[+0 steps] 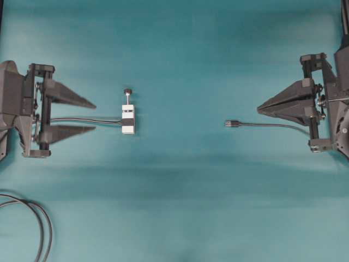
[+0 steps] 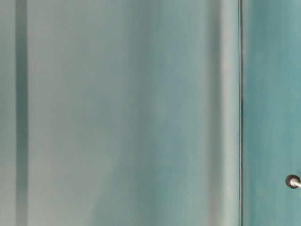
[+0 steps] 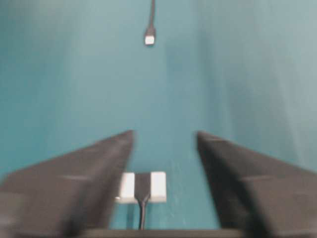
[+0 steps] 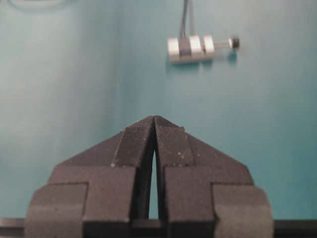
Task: Insert the USB cable into the female connector supported by the left arm.
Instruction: 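Lower both grippers toward the white connector holder and the USB plug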
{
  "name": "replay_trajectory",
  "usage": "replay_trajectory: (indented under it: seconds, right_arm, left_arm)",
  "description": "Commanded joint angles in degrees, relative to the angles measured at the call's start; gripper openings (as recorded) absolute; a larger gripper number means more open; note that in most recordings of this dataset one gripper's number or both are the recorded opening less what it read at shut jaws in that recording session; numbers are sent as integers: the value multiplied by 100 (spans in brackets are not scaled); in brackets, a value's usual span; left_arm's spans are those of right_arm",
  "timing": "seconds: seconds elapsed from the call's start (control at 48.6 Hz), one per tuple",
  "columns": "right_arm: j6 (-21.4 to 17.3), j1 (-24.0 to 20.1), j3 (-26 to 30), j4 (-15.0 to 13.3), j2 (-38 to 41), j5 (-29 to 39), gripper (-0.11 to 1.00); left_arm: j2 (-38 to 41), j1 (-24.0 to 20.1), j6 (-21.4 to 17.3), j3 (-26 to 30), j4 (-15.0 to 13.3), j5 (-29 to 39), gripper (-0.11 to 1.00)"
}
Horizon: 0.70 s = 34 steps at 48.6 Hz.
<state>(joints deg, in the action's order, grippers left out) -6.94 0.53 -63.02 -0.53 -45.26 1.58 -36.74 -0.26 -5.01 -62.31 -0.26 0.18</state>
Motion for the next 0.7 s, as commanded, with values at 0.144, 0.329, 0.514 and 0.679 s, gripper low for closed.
replay_trajectory:
  seconds: [0.144,0.329,0.514,0.679]
  right_arm:
    - [0,97,176,-9,158,747,0]
    - [-18,264,149,-9,650,879,0]
    - [18,457,167,-18,1274,932,0]
    - [18,466,149,-79,1705,668,2]
  left_arm:
    - [211,-141,-176,-26,0,-26,91]
    - [369,-334,-246,-185,0,-62,88]
    - [483,-360,-255,-202,-9,-88,85]
    - [492,-360,-246,-202,-9,-88,85]
